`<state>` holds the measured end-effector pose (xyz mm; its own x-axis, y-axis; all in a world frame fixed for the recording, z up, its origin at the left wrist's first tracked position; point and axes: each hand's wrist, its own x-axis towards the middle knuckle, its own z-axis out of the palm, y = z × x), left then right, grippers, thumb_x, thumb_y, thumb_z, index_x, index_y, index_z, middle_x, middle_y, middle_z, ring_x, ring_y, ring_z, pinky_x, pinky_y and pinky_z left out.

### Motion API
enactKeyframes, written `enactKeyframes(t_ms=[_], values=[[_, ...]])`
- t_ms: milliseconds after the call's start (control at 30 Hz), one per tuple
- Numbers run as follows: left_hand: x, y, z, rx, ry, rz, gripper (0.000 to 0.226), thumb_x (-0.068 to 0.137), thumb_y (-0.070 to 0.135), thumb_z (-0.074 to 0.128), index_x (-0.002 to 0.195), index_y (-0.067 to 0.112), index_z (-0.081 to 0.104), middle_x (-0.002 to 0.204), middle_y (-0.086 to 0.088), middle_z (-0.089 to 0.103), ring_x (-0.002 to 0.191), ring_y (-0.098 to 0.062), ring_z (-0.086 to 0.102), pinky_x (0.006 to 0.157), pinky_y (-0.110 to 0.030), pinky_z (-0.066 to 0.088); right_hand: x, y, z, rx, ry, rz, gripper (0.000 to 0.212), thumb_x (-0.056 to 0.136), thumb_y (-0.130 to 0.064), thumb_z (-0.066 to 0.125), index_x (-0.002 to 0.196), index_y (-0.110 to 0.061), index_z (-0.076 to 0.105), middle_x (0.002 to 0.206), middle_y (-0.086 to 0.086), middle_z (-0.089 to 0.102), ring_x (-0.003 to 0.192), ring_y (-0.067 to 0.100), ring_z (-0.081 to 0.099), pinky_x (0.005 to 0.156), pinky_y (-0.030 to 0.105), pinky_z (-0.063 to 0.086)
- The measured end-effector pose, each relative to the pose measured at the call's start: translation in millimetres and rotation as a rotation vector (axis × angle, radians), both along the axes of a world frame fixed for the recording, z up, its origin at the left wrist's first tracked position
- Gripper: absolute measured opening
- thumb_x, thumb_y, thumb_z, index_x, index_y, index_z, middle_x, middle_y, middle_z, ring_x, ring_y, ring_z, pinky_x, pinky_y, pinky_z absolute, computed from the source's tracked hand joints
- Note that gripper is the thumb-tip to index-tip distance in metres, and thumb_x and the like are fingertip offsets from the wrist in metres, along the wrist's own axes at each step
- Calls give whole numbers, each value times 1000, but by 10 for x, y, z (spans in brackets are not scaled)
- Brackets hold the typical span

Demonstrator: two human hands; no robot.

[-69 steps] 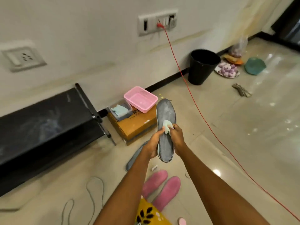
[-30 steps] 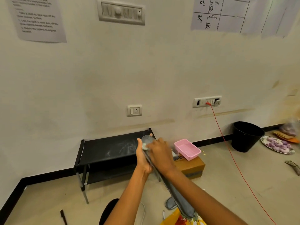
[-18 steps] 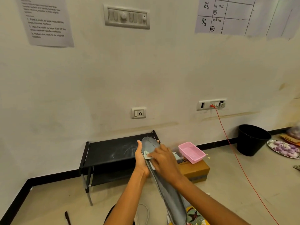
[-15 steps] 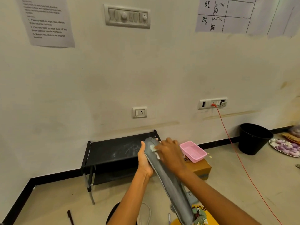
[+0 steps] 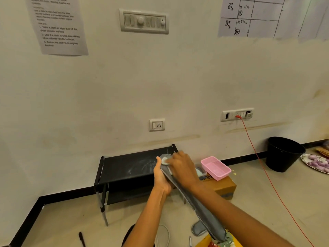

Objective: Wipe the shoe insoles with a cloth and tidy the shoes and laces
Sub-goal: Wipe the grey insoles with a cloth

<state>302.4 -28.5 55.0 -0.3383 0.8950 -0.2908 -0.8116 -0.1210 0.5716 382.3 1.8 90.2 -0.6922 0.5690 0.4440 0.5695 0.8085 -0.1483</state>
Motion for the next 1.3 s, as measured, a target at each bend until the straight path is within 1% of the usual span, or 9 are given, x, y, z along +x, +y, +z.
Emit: enactKeyframes(t_ms=[200, 300, 400, 533, 667, 900, 1033, 1200, 1300], values=[[-47, -41, -80, 43, -3, -21, 70, 92, 60, 30, 86, 3, 71, 76, -15, 70, 67, -26, 68, 69, -37, 52, 262, 57, -160, 77, 58, 65, 27, 58, -21, 87, 79, -29, 72, 69, -9, 66, 68, 13, 56, 57, 25, 42], [14, 19, -43, 49, -15, -6, 66, 93, 61, 29, 96, 4, 62, 76, -13, 70, 66, -24, 68, 71, -36, 50, 136, 105, -107, 29, 141, -109, 12, 80, -20, 70, 91, -24, 72, 83, -3, 70, 81, 17, 55, 66, 29, 38], [-88, 6, -64, 100, -67, 3, 72, 91, 65, 29, 110, 4, 61, 93, -15, 70, 81, -25, 69, 77, -36, 56, 88, -140, -189, -98, 199, 57, 23, 93, -25, 51, 105, -18, 69, 102, 2, 64, 96, 18, 52, 80, 28, 39], [-102, -81, -122, 147, -66, -61, 79, 90, 65, 26, 121, 0, 60, 117, -17, 65, 107, -29, 61, 93, -42, 49, 147, -82, -228, 8, 144, 141, 11, 83, -19, 64, 91, -21, 72, 85, 1, 68, 80, 20, 59, 67, 33, 47], [55, -55, -87, 78, -36, -13, 64, 93, 58, 31, 111, 6, 63, 96, -16, 69, 92, -29, 60, 85, -42, 47, 87, 225, -139, -31, 221, -153, 17, 91, -19, 56, 100, -16, 70, 94, 4, 69, 91, 21, 52, 72, 30, 36], [-82, -48, -94, 160, -108, -5, 75, 93, 59, 28, 124, -3, 55, 122, -17, 62, 100, -27, 67, 87, -40, 53, 189, 20, -281, -8, 151, 129, 12, 84, -21, 64, 94, -21, 71, 87, 1, 69, 85, 19, 57, 69, 33, 46], [-9, -54, -118, 131, -25, 7, 73, 94, 57, 27, 133, 0, 48, 133, -16, 55, 120, -29, 52, 109, -42, 34, 169, 331, -287, -171, 195, -186, 21, 95, -20, 51, 109, -15, 65, 102, 4, 65, 96, 22, 52, 70, 29, 36], [-124, -54, -31, 119, -6, 51, 74, 95, 57, 21, 132, -1, 47, 118, -16, 63, 108, -26, 59, 91, -37, 48, 164, 262, -314, -537, 510, -124, 16, 94, -17, 50, 106, -11, 59, 101, 4, 56, 88, 16, 53, 72, 23, 39], [-136, -50, -9, 103, -29, 10, 78, 92, 63, 21, 131, 1, 48, 121, -17, 61, 108, -27, 59, 85, -40, 52, 157, 191, -339, -587, 467, 8, 17, 88, -20, 61, 104, -14, 60, 100, -4, 49, 88, 10, 52, 74, 17, 40]])
